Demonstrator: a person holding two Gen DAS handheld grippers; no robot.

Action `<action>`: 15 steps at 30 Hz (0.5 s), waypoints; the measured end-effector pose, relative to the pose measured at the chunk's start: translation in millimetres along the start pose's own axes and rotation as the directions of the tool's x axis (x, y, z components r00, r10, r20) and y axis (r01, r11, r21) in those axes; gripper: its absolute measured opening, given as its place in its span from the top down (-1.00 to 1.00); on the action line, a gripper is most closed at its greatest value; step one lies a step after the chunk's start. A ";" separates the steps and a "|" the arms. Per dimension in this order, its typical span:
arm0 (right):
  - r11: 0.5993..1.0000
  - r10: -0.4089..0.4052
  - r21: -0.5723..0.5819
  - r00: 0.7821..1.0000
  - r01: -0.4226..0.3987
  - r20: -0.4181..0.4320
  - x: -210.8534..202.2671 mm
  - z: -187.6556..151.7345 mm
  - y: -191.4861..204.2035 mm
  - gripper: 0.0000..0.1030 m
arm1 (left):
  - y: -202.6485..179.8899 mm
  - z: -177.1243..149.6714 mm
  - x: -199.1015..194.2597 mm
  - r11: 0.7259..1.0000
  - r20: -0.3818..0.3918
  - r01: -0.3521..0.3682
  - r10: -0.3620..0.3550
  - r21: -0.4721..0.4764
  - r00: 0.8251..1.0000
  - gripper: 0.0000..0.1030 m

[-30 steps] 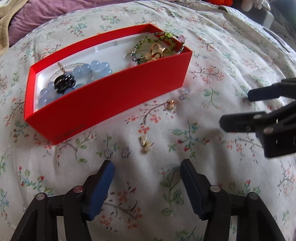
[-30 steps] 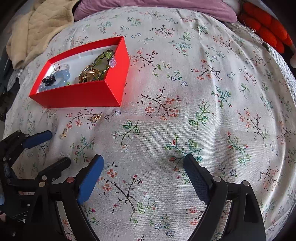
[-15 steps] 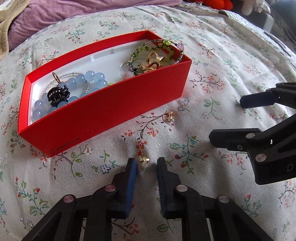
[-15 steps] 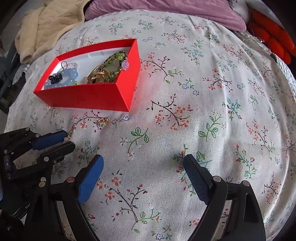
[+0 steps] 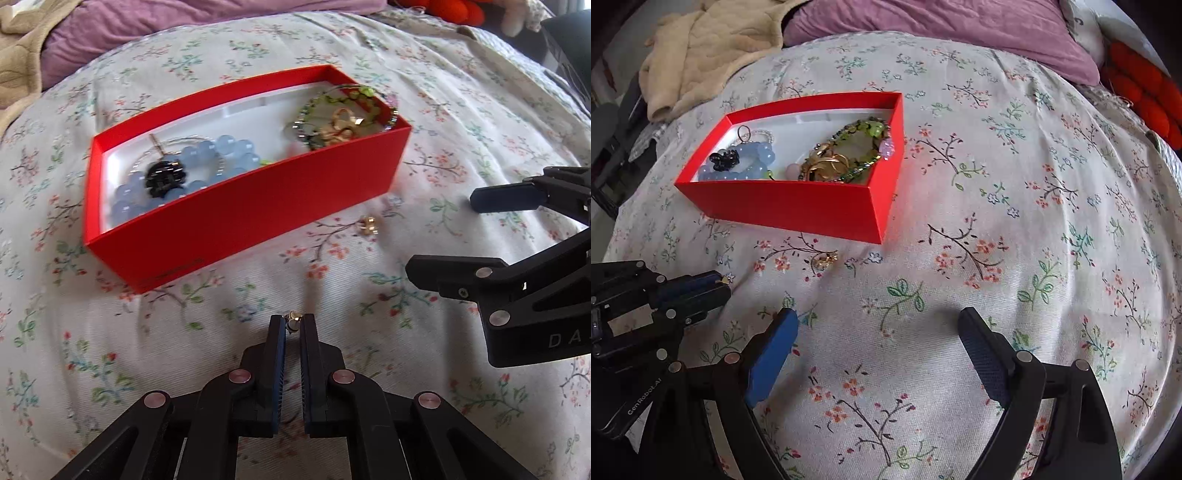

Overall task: Organize jewelry
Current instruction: 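Close the left gripper on a gold earring while the right grasps another earring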

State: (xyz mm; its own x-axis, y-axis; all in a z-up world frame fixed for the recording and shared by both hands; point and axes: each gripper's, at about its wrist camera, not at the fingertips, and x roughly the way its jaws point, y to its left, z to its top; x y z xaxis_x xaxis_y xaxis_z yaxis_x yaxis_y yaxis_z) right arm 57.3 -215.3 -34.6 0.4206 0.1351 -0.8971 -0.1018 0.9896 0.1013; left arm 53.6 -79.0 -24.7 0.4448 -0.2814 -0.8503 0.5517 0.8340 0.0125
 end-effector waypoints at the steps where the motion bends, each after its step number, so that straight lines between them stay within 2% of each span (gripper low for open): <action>1: 1.000 0.006 -0.005 1.000 -0.006 0.005 1.5 1.1 3.1 -0.75 | 3.2 -0.8 -1.1 1.000 -0.002 -0.005 0.005 -0.009 1.000 0.96; 5: 0.999 0.013 -0.031 1.000 -0.012 0.024 8.8 6.4 16.9 -0.74 | 19.2 -2.4 -3.0 0.999 -0.014 -0.022 0.022 -0.047 1.000 0.95; 8: 0.998 -0.017 -0.065 0.999 0.019 0.029 15.7 10.0 27.5 -0.60 | 27.4 -4.8 -4.0 0.997 -0.019 -0.025 0.024 -0.066 1.000 0.96; 15: 0.994 -0.037 -0.099 0.997 0.043 0.065 19.8 16.2 32.5 -0.08 | 32.3 -6.9 -3.8 0.997 -0.030 -0.019 0.017 -0.077 0.999 0.95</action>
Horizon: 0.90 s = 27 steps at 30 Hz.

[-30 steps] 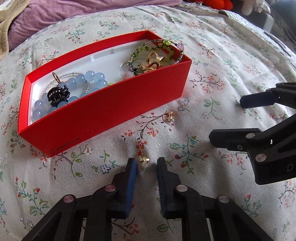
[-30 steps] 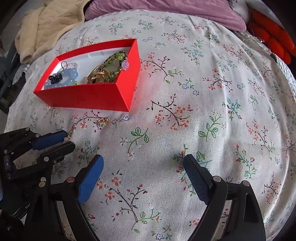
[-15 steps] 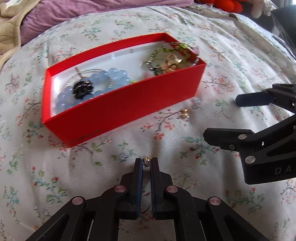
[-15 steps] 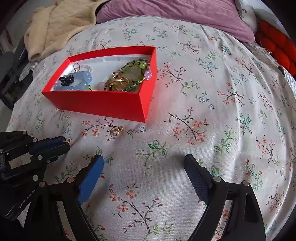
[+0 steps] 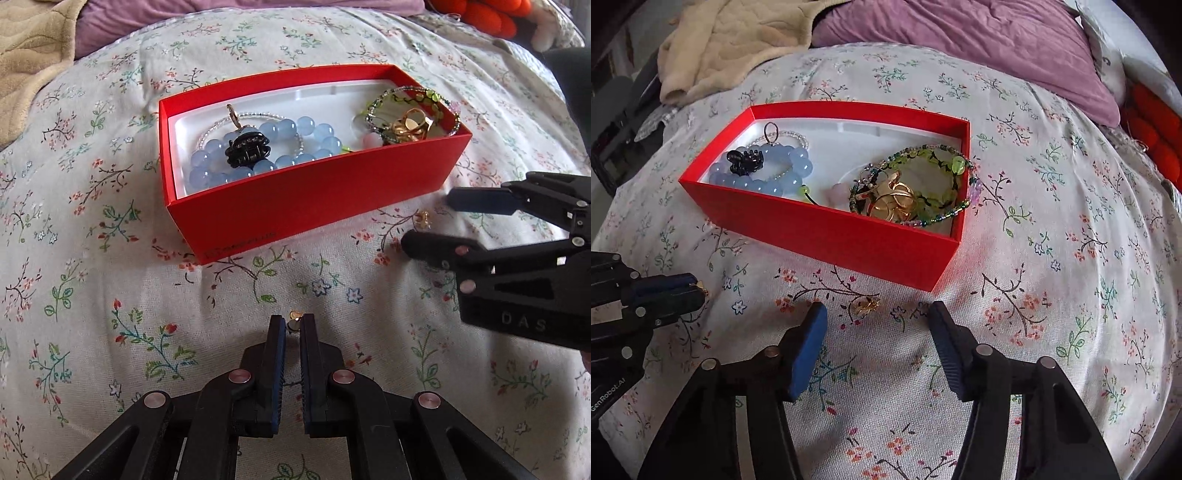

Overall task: Organize jewelry
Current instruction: 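Close the left gripper on a gold earring while the right grasps another earring, then carry both held earrings over the red box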

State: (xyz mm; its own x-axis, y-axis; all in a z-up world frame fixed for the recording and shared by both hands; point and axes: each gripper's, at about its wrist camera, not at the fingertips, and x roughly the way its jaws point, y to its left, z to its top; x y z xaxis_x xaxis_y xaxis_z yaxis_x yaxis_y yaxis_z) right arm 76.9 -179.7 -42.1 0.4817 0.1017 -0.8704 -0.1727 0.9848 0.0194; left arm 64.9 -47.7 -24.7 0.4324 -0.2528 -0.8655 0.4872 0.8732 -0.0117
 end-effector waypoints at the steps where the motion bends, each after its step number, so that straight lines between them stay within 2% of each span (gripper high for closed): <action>1: 1.000 0.000 0.003 1.000 0.000 0.001 0.0 0.7 -0.2 -0.01 | -0.3 0.0 0.1 1.000 -0.002 0.000 0.000 0.001 1.000 0.95; 6: 1.000 0.002 -0.031 1.000 -0.002 0.008 -0.7 0.8 5.4 0.24 | -0.1 -0.5 -1.2 1.000 -0.004 -0.001 0.001 0.007 1.000 0.95; 8: 0.998 0.018 -0.054 1.000 -0.017 0.010 -0.8 0.6 8.4 0.41 | 0.2 -1.2 -1.7 1.000 -0.003 -0.003 0.003 0.004 1.000 0.95; 10: 0.997 0.050 -0.059 0.999 -0.050 -0.001 0.1 0.5 10.1 0.73 | 0.9 -2.5 -1.7 1.000 -0.005 -0.004 0.004 -0.001 1.000 0.95; 18: 0.996 0.064 -0.059 0.998 -0.066 -0.024 -2.9 -2.1 17.5 0.86 | 2.0 -5.9 -2.0 1.000 -0.010 -0.012 0.012 -0.001 1.000 0.95; 27: 0.994 0.080 -0.073 0.995 -0.084 -0.052 -18.3 -8.8 21.5 0.87 | 4.2 -6.4 -9.2 1.000 -0.004 -0.013 0.013 -0.013 1.000 0.95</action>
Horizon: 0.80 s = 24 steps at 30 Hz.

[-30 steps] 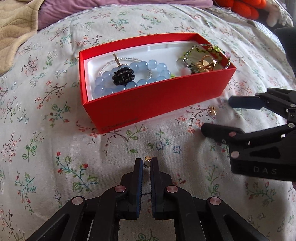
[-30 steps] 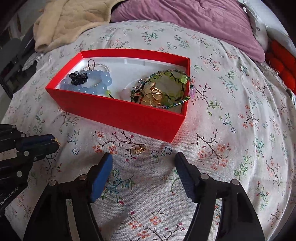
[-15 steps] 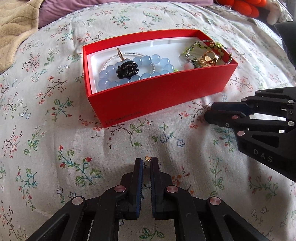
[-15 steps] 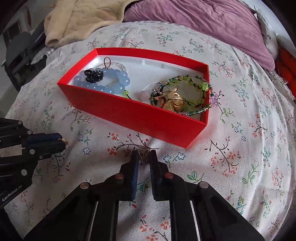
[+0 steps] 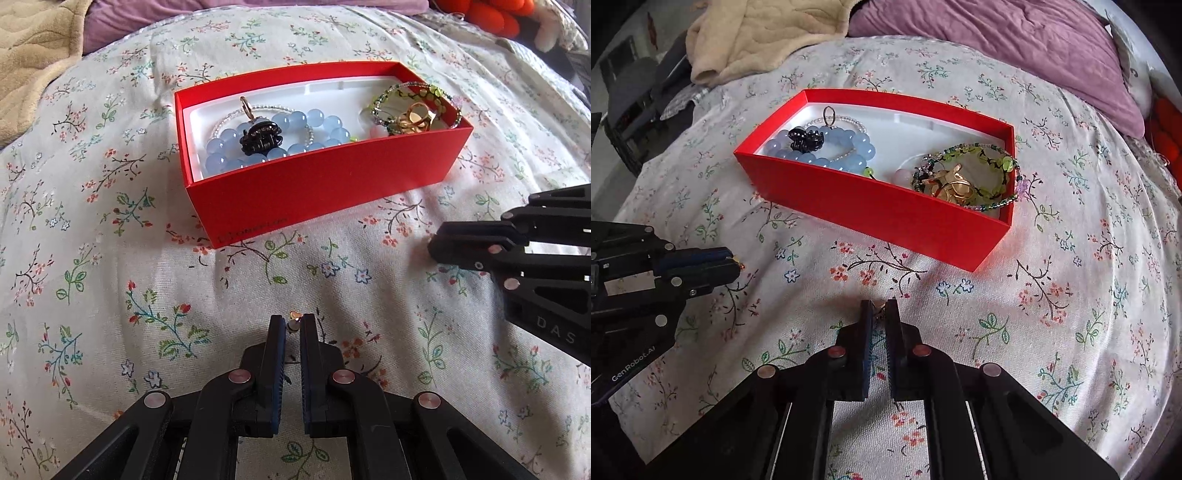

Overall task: Organize jewelry
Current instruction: 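Carry both held earrings over the red box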

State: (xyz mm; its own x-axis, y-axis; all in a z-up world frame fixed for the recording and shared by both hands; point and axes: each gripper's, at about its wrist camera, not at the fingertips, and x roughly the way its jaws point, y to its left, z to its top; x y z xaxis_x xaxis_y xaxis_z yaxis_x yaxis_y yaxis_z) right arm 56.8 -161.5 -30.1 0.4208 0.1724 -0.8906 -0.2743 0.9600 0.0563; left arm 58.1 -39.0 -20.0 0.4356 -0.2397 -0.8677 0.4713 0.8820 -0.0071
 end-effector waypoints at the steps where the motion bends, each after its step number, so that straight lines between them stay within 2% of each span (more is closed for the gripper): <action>1: 1.000 0.004 0.004 1.000 -0.004 0.000 -2.9 -1.0 -0.5 0.87 | 0.9 0.0 -1.3 1.000 0.002 0.000 0.000 -0.003 1.000 0.95; 13: 0.991 0.067 0.112 0.994 -0.076 0.082 -52.8 -5.9 -27.8 0.87 | 6.1 4.0 -13.5 0.999 0.030 0.006 -0.005 -0.031 1.000 0.95; 24: 0.987 0.083 0.121 0.986 -0.101 0.145 -80.8 4.1 -27.7 0.87 | 13.2 18.4 -29.9 0.996 0.086 0.023 -0.015 -0.085 0.996 0.95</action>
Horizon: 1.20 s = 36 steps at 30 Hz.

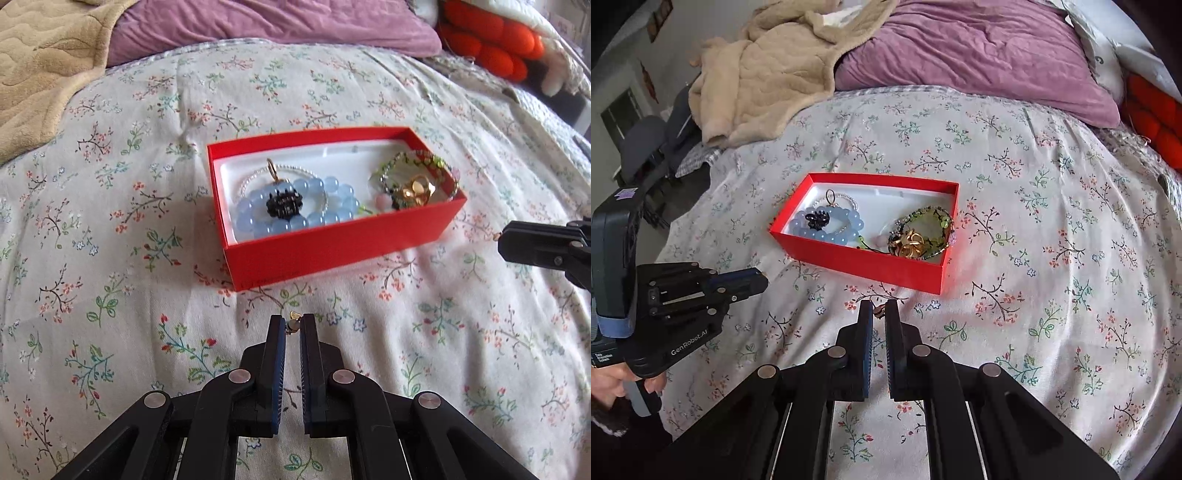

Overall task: Organize jewelry
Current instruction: 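Carry both held earrings over the red box, then open both grippers to drop the earrings into the box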

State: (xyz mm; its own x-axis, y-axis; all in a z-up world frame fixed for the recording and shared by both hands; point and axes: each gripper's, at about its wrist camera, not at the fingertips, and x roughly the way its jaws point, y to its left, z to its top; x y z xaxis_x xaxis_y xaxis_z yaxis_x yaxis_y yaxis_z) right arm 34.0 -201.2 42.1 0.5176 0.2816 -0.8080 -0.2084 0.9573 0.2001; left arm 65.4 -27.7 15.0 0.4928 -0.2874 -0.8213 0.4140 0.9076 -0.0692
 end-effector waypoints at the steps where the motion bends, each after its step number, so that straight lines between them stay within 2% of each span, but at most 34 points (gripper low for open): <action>1: 1.000 0.003 0.002 1.000 -0.003 0.006 -1.3 2.2 0.6 0.87 | 1.1 2.4 -1.5 1.000 0.007 0.003 -0.003 -0.009 1.000 0.95; 11: 0.998 0.022 0.054 0.996 -0.026 0.083 -12.1 27.7 1.3 0.87 | 8.9 27.6 -8.3 0.996 0.071 0.025 -0.019 -0.088 0.997 0.96; 19: 0.980 0.068 0.178 0.989 -0.091 0.129 4.5 48.4 -19.8 0.87 | 9.3 56.8 4.3 0.989 0.125 0.074 -0.058 -0.127 0.991 0.96; 26: 0.957 0.095 0.264 0.990 -0.120 0.108 38.1 57.0 -38.0 0.87 | -7.6 79.1 30.9 0.990 0.136 0.089 -0.074 -0.107 0.988 0.95; 29: 0.944 0.110 0.302 0.990 -0.133 0.093 51.6 57.2 -46.8 0.87 | -17.3 85.4 42.8 0.996 0.127 0.062 -0.054 -0.061 0.990 0.95; 36: 0.934 0.144 0.319 0.987 -0.161 0.076 72.3 61.1 -52.5 0.85 | -21.9 90.0 61.8 0.997 0.115 0.071 -0.066 -0.038 0.991 0.95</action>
State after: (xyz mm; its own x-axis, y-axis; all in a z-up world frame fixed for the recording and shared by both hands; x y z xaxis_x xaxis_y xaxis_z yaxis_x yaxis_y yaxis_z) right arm 133.1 -227.1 7.1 0.5434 0.4206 -0.7265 -0.0133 0.8696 0.4936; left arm 155.7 -92.9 16.7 0.5491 -0.3803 -0.7442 0.4188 0.8958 -0.1487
